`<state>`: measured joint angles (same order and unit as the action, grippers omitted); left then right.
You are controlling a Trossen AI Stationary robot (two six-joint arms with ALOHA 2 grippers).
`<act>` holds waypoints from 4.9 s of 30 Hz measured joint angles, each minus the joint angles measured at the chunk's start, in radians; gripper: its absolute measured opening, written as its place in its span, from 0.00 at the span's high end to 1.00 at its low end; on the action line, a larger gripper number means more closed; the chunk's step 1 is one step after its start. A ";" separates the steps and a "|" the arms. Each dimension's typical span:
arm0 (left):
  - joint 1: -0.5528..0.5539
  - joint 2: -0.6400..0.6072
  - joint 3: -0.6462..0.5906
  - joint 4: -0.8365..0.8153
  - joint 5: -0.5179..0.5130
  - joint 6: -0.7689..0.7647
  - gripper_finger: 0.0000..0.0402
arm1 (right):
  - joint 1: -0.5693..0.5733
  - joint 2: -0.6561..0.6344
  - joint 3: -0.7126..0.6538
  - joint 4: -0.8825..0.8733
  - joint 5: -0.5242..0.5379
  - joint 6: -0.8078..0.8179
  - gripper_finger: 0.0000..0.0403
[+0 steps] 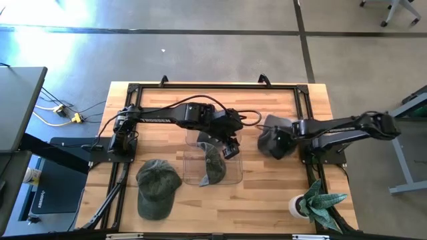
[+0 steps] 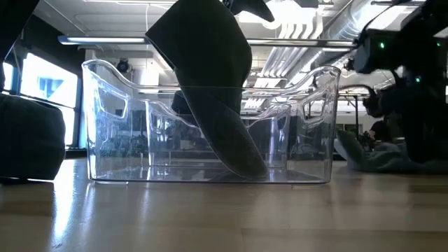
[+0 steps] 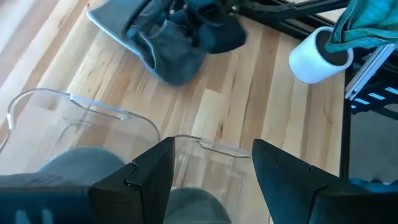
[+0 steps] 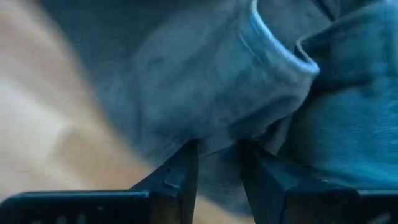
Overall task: Pick & Place hat
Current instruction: Put the gray cap into the top transparent bin
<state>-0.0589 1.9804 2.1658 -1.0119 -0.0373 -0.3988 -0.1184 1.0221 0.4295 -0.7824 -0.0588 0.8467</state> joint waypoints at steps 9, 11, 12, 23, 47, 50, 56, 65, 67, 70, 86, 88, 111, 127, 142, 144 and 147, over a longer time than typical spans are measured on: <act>0.000 0.000 0.000 0.021 -0.005 0.010 0.48 | 0.010 -0.006 0.101 -0.074 0.008 0.031 0.76; 0.000 0.000 0.000 0.013 -0.005 0.010 0.48 | 0.010 -0.021 0.132 -0.078 0.002 -0.018 0.74; 0.000 0.000 0.000 0.008 -0.006 0.010 0.48 | 0.010 -0.027 0.143 -0.070 -0.010 -0.058 0.72; 0.000 0.000 0.000 -0.016 0.035 0.009 0.48 | 0.202 -0.011 0.090 0.018 0.033 -0.436 0.45; 0.000 0.001 0.001 0.063 0.033 0.172 0.48 | 0.294 0.013 0.016 0.152 0.064 -0.286 0.93; 0.000 0.001 0.001 0.095 0.059 0.255 0.48 | 0.294 -0.087 0.033 0.165 -0.018 -0.235 0.95; 0.000 0.001 0.001 0.214 0.073 0.412 0.48 | 0.259 -0.264 0.039 0.249 -0.179 -0.146 0.95; -0.001 0.064 -0.006 0.455 0.253 0.600 0.45 | 0.198 -0.445 0.039 0.342 -0.353 0.001 0.98; -0.001 0.085 0.005 0.545 0.280 0.600 0.42 | 0.196 -0.484 0.039 0.394 -0.360 0.044 0.96; -0.001 0.103 0.001 0.550 0.277 0.597 0.36 | 0.196 -0.523 0.039 0.485 -0.355 0.095 0.95; -0.001 0.163 0.000 0.653 0.230 0.690 0.30 | 0.197 -0.539 0.041 0.710 -0.405 0.178 0.96; -0.001 0.163 0.000 0.642 0.234 0.720 0.32 | 0.197 -0.537 0.041 0.714 -0.420 0.178 0.98; 0.000 0.163 0.000 0.614 0.428 0.647 0.98 | 0.198 -0.537 0.041 0.797 -0.552 0.199 0.90; 0.000 0.103 0.003 0.552 0.570 0.359 1.00 | 0.164 -0.549 0.041 0.863 -0.569 0.076 0.50; -0.008 0.108 0.000 0.522 0.608 0.163 1.00 | 0.157 -0.551 0.035 0.853 -0.457 -0.374 0.68; -0.007 0.108 0.000 0.489 0.609 0.153 1.00 | 0.158 -0.541 0.033 0.835 -0.473 -0.370 0.66; -0.006 0.097 0.000 0.406 0.607 0.149 1.00 | 0.158 -0.511 0.033 0.824 -0.505 -0.359 0.57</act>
<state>-0.0654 2.0777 2.1659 -0.6057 0.5694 -0.2499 0.0399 0.5109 0.4621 0.0414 -0.5637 0.4872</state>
